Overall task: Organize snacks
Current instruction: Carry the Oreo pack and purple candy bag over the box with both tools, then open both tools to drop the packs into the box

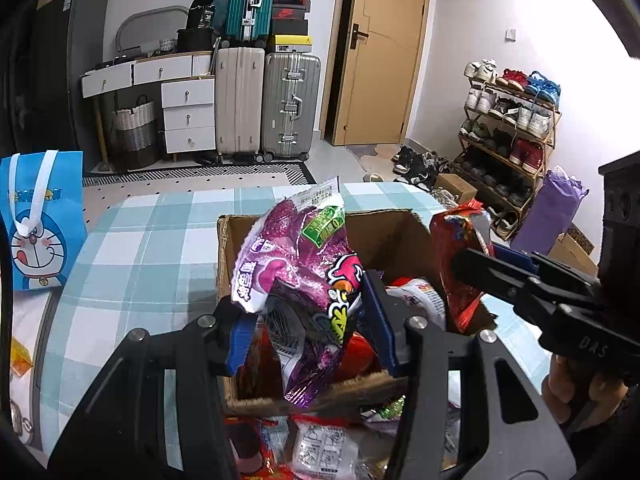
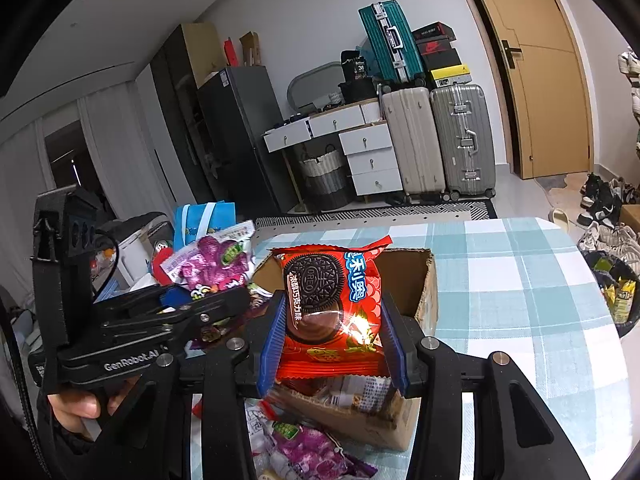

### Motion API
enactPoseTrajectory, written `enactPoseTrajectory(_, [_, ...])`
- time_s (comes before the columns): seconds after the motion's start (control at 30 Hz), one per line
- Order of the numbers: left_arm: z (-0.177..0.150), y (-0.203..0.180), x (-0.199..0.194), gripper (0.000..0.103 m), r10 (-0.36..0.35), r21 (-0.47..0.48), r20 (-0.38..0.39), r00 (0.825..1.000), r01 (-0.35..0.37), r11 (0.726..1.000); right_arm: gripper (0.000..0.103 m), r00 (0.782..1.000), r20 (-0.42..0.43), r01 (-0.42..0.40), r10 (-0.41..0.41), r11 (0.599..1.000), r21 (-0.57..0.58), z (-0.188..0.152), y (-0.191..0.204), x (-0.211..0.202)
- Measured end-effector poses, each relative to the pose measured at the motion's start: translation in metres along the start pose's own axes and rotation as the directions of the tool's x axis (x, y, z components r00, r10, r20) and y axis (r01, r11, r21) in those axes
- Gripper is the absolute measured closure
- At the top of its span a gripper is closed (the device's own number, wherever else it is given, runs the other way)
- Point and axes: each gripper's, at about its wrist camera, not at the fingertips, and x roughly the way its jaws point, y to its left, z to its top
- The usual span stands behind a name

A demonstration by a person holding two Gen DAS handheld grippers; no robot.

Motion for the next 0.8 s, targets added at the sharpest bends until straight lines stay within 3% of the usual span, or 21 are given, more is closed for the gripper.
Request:
enactPoseTrajectory(0.67, [0.0, 0.001, 0.06, 0.055, 0.044, 0.044, -0.075, 0.996, -0.04, 0.998, 0.059, 0.996, -0.085, 0.022, -0.018, 0.999, 0.049, 0.006, -0.017, 0.047])
enactPoseTrajectory(0.77, [0.001, 0.001, 0.053, 0.046, 0.031, 0.034, -0.071, 0.997, -0.029, 0.999, 0.058, 0.998, -0.066, 0.015, -0.012, 0.999, 0.036, 0.005, -0.016, 0.039])
enactPoseTrajectory(0.8, [0.001, 0.001, 0.047, 0.036, 0.028, 0.032, -0.068, 0.997, -0.026, 0.999, 0.057, 0.998, -0.061, 0.01, -0.008, 0.999, 0.03, 0.005, -0.015, 0.036])
